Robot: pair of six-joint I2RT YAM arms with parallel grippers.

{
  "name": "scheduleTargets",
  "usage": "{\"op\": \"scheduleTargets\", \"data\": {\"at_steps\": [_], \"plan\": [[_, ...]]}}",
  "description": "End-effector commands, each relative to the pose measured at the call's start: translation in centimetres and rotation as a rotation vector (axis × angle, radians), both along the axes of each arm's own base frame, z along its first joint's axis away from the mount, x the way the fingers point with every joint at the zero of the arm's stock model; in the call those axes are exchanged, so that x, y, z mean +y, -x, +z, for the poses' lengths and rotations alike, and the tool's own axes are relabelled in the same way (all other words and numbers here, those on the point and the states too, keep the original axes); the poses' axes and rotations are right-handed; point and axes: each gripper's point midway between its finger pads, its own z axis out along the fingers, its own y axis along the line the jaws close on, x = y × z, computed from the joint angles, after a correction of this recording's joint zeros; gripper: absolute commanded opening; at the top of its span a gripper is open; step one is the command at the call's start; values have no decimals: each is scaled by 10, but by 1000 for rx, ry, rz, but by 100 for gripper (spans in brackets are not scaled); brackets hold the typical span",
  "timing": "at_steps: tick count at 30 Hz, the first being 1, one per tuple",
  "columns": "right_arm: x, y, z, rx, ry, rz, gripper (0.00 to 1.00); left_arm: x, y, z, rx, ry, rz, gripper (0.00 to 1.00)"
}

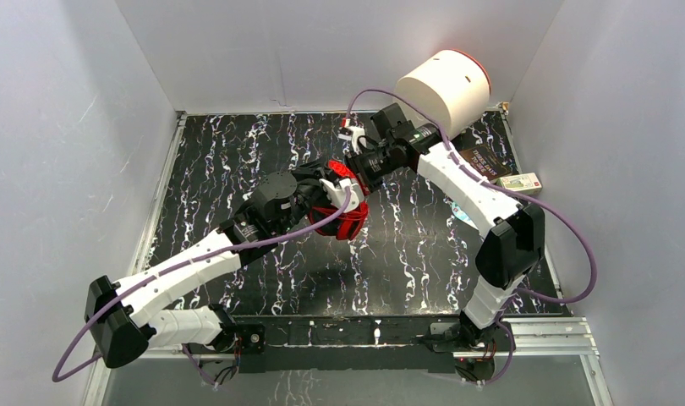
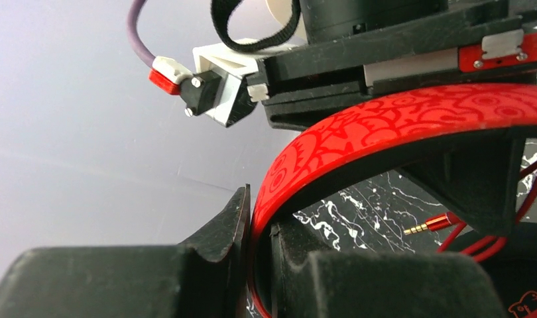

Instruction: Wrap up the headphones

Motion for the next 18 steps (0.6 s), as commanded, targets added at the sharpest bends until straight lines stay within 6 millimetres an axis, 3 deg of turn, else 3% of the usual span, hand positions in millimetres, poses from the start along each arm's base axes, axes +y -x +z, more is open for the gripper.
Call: {"op": "scheduleTargets", "data": {"at_steps": [1, 5, 12, 18], "plan": [[11, 39, 36, -48, -78, 95, 7, 11, -10, 15, -53, 72, 69, 0], [16, 47, 43, -73, -169, 132, 13, 13, -6, 13, -51, 86, 58, 0], [16, 66, 42, -9, -250, 230, 14, 12, -6, 7, -37, 85, 58, 0], [13, 72, 41, -5, -263, 234, 26, 13, -6, 6, -34, 88, 60, 0]]}}
